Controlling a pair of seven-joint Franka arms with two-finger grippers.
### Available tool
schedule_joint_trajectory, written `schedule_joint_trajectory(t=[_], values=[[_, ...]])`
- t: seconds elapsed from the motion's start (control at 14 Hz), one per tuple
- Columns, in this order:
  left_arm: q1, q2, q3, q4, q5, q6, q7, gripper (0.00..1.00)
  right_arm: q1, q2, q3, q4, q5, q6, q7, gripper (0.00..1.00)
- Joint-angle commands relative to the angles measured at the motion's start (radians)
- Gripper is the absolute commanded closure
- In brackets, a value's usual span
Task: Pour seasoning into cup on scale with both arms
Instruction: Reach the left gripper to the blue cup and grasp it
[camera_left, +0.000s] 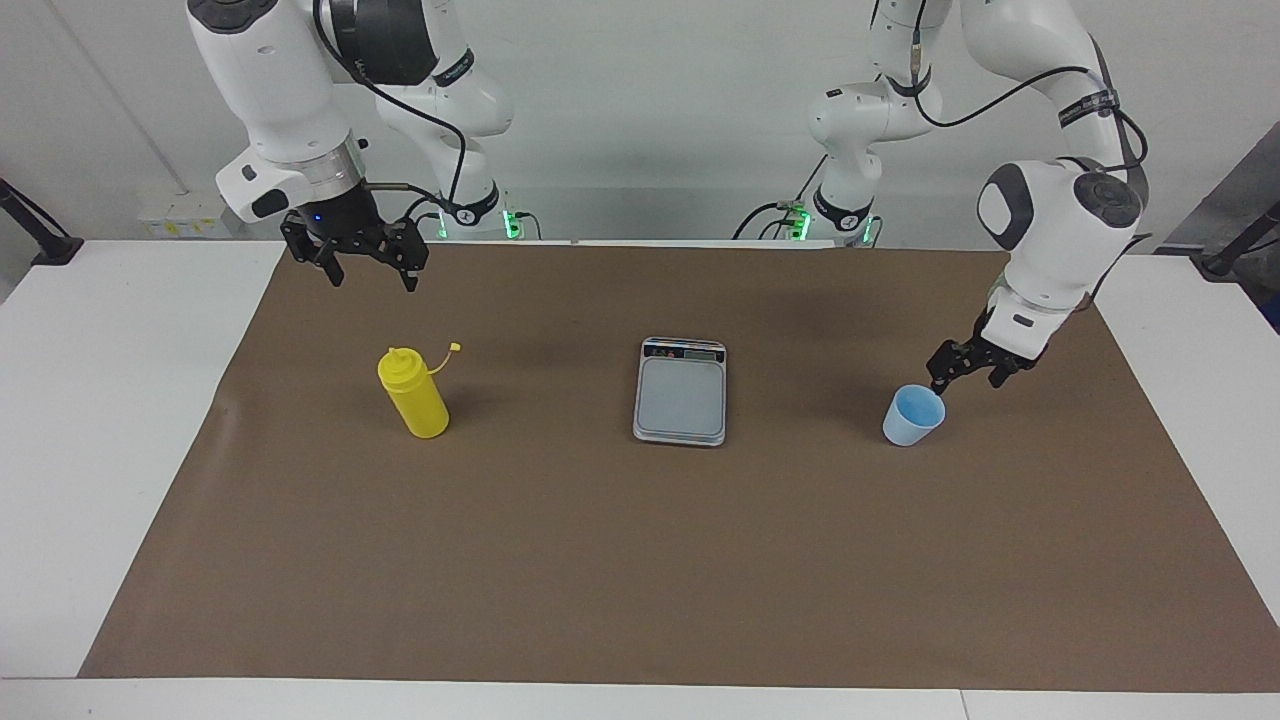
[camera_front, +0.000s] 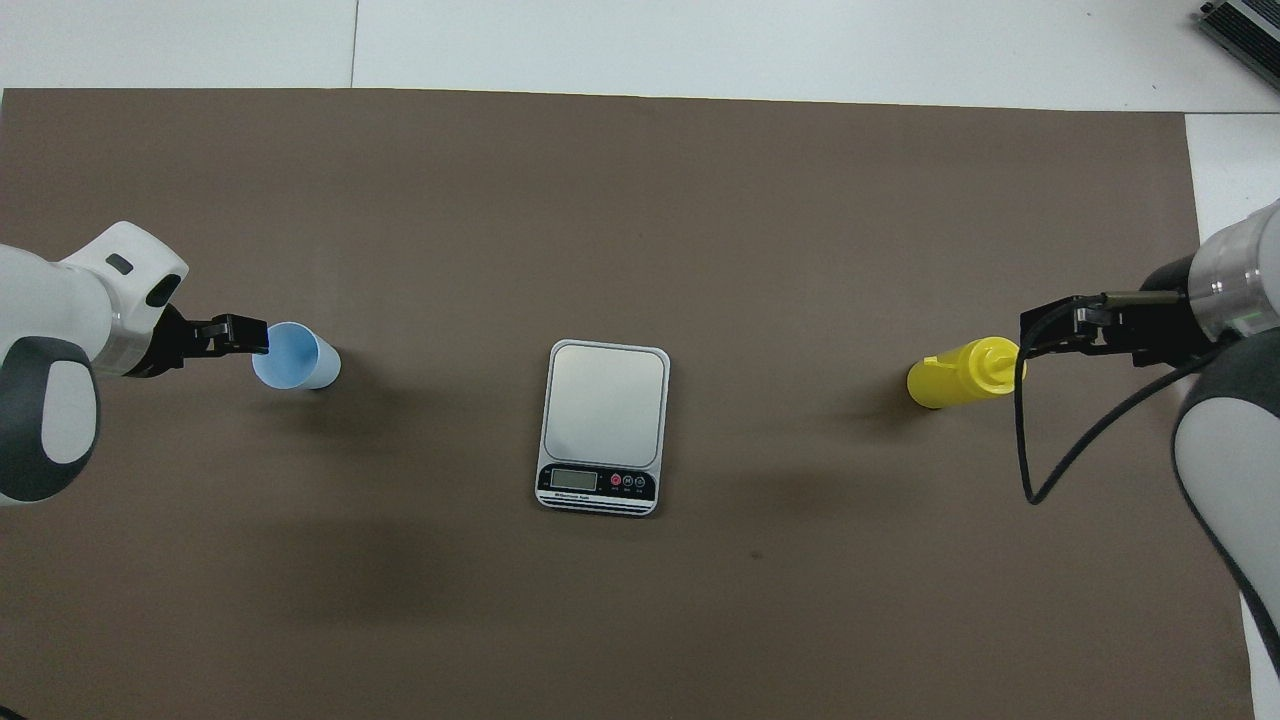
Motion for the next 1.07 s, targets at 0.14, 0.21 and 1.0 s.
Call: schedule_joint_trajectory(t=[0.14,0.21,1.0], values=[[0.002,0.014,-0.006,-0.075,-0.012,0.125,-0.046,0.0,-0.007,0.003,0.007,0.011,0.017,-0.008,0.006,0.0],[-0.001,0.028,-0.006,-0.076,-0.012,0.145,-0.047,0.0,-0.007,0.003,0.007,0.011,0.017,-0.008,0.007,0.0],[-0.024,0.084,-0.006,-0.087,-0.012,0.179,-0.112,1.0,-0.013,0.003,0.007,0.009,0.017,-0.01,0.007,0.0]])
